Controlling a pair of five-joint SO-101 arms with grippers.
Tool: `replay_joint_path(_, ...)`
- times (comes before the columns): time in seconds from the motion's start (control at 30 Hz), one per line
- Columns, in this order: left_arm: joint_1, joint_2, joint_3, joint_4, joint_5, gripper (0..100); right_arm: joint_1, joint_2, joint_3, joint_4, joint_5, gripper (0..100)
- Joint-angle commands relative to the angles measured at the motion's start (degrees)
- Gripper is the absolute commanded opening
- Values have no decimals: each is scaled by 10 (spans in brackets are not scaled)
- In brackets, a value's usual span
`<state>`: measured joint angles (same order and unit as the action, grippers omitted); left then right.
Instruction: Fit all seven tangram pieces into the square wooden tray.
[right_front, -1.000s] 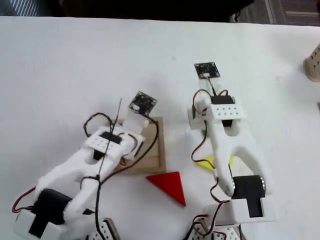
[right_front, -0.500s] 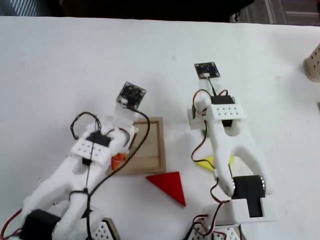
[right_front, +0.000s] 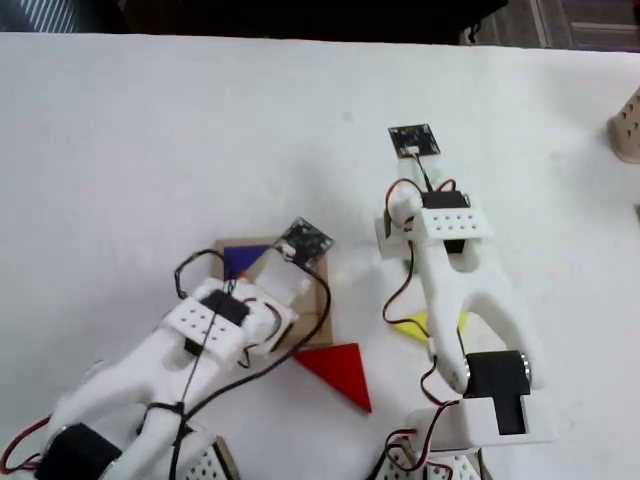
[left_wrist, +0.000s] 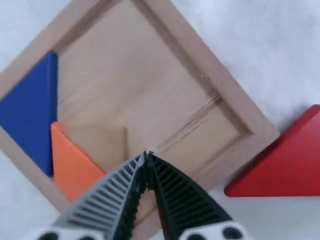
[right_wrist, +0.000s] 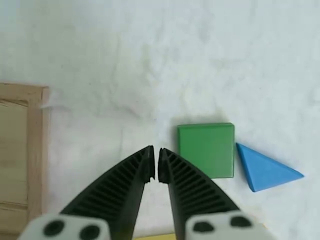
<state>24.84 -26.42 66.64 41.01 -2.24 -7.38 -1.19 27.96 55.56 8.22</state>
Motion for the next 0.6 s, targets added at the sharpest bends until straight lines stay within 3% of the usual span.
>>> replay_joint_path(0.0, -4, 33, -33, -11, -4, 24, -7, -4, -26, -7, 6, 18)
replay_joint_path(0.57, -47, 73, -63, -21, -4, 24, -7, -4, -26, -7, 6, 18)
